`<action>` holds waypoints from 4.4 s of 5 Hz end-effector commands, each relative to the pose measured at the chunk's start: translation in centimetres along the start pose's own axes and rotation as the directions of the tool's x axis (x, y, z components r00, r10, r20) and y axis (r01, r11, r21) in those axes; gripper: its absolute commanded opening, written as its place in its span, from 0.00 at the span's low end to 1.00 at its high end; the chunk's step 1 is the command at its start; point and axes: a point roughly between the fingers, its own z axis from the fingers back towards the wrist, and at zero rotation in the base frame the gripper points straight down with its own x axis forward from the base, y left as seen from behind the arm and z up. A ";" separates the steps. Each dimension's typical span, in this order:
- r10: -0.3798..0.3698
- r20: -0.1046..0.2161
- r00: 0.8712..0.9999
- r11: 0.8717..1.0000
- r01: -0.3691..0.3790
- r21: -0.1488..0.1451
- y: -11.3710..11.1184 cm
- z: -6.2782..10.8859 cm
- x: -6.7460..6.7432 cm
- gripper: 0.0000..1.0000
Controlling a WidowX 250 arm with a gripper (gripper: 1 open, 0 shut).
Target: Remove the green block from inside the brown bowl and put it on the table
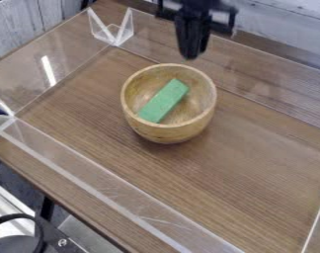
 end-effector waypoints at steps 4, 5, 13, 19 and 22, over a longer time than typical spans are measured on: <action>-0.048 0.022 0.999 0.997 0.046 0.067 1.0 -0.7 -0.4 0.00; -0.049 -0.013 0.999 0.997 0.050 0.055 1.8 -0.9 -0.9 1.00; -0.051 -0.080 0.995 0.990 0.061 0.129 5.2 -8.8 -0.4 0.00; -0.126 0.031 0.992 0.983 0.121 0.140 -2.1 -3.1 -3.0 0.00; -0.163 -0.035 0.986 0.973 0.166 0.157 -5.8 -3.7 -3.8 0.00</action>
